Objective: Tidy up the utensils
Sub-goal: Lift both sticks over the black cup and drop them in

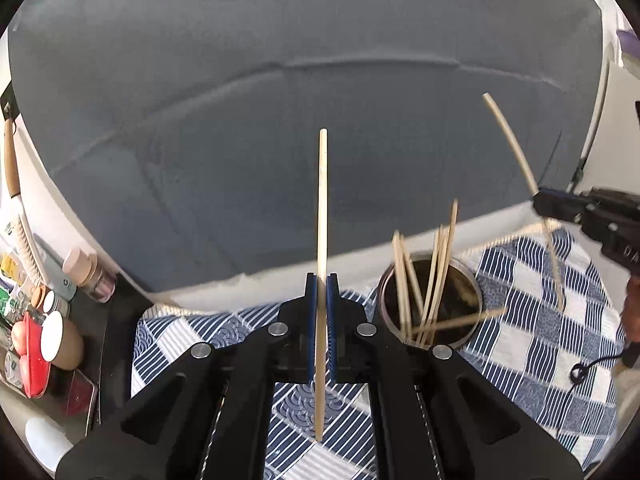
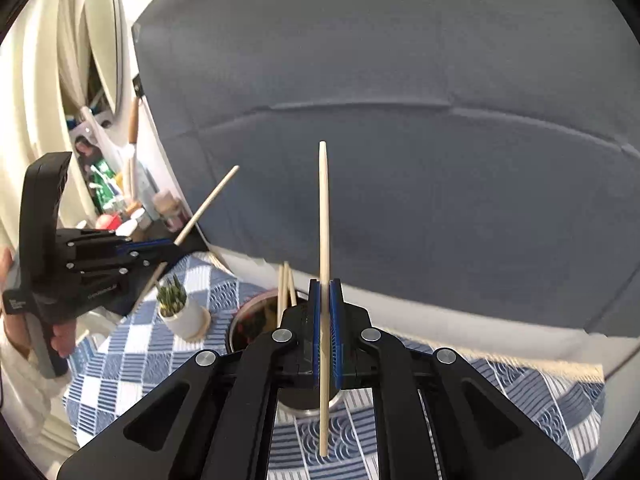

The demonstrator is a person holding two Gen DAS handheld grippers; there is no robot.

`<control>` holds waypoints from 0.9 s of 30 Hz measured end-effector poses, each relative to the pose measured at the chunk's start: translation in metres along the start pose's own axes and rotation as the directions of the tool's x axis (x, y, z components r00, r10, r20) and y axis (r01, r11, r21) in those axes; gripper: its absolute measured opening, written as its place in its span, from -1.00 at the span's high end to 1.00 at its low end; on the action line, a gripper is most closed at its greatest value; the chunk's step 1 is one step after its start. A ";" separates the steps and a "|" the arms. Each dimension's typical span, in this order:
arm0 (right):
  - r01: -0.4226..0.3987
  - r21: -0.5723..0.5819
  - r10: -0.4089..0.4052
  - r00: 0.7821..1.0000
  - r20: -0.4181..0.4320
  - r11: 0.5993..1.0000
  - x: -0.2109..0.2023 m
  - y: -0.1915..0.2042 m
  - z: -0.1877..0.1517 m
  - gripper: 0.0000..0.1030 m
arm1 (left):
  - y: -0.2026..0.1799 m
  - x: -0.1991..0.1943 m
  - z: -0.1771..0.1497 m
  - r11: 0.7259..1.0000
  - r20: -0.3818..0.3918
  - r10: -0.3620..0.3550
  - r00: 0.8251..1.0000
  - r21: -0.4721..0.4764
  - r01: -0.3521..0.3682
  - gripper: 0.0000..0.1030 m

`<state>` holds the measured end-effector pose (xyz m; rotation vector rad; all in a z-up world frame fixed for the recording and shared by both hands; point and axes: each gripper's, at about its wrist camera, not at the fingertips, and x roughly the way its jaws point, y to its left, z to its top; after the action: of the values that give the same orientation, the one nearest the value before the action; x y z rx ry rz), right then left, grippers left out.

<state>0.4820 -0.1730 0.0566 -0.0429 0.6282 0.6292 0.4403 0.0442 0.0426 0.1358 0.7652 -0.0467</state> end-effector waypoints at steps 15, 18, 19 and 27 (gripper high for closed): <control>-0.197 0.004 0.195 0.972 0.130 0.980 0.041 0.002 0.017 0.91 | -0.022 -0.002 0.017 0.959 0.228 -0.203 0.952 -0.152 0.240 0.91; -0.238 0.013 0.232 0.957 0.173 0.971 0.049 -0.001 0.015 0.91 | -0.021 0.005 0.007 0.932 0.311 -0.240 0.920 -0.192 0.308 0.91; -0.249 0.019 0.241 0.953 0.184 0.968 0.052 -0.002 0.013 0.91 | -0.022 0.009 0.006 0.923 0.323 -0.251 0.913 -0.203 0.326 0.91; -0.340 0.086 0.309 0.916 0.255 0.936 0.070 -0.017 -0.009 0.91 | -0.023 0.044 -0.024 0.870 0.407 -0.303 0.862 -0.251 0.425 0.91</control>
<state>0.5308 -0.1517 0.0076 0.2611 0.4431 0.9003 0.4536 0.0250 -0.0072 -0.3428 0.4152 -0.3007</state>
